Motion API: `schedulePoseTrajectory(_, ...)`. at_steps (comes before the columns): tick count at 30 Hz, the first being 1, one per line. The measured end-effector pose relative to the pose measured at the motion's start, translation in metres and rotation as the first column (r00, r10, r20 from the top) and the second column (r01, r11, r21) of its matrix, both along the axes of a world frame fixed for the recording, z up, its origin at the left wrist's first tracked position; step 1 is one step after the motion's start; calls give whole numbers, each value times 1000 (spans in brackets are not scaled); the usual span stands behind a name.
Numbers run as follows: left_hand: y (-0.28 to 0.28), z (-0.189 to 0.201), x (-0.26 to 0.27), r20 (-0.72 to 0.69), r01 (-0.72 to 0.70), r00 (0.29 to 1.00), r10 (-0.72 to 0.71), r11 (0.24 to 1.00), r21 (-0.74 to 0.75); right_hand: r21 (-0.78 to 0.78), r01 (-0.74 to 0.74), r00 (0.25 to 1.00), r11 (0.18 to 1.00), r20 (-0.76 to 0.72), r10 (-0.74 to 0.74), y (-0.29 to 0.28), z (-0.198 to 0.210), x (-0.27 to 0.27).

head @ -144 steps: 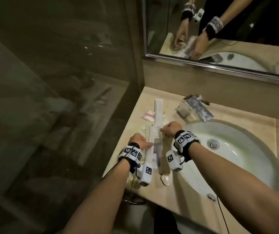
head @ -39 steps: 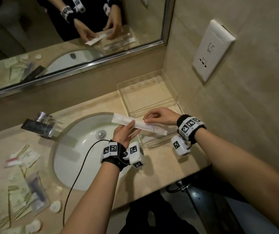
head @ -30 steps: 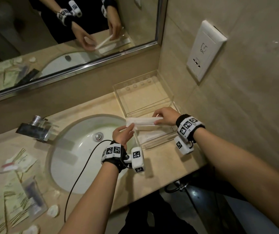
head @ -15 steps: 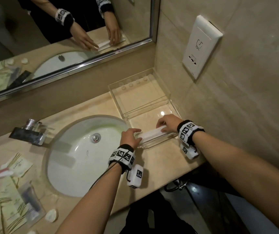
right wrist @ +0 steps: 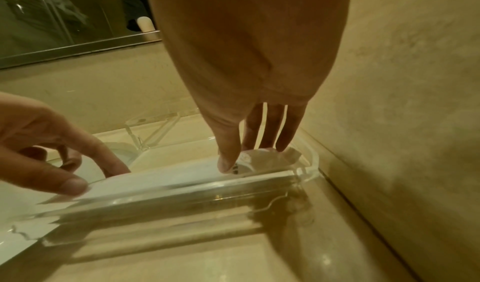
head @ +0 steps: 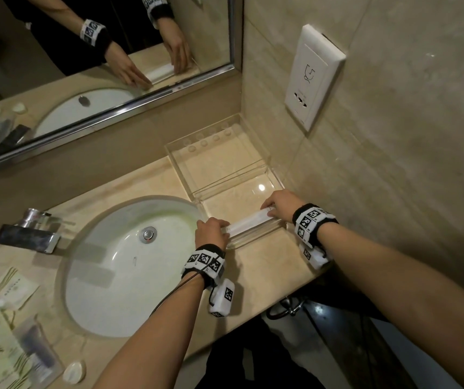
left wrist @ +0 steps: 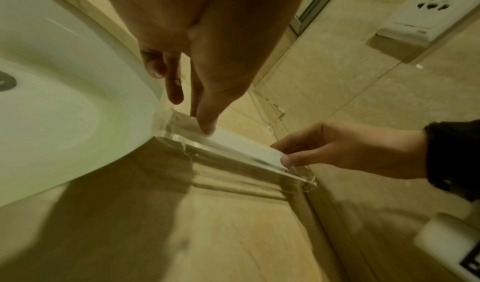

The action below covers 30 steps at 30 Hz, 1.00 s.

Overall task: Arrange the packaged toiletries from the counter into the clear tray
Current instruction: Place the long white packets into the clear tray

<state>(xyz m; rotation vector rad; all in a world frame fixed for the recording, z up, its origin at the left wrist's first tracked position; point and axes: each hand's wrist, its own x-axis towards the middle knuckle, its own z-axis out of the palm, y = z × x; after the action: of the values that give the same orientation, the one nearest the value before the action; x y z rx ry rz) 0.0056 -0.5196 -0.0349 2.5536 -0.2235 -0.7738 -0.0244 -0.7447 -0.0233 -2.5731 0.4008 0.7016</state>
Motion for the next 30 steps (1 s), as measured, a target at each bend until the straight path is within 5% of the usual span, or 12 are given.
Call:
schedulePoseTrajectory(10,6,8,7,16,-40,999,43,988,-153,52,54,997,997,58,-57,5,15,6)
schedulePoseTrajectory(17,55,43,13,4,-302,948,319,902,-310,248,-71,948,966,318,-11,59,57,41)
schedulePoseTrajectory(30,261,83,-35,83,-698,646,759,631,-340,382,-467,860,797,408,308,279,104,82)
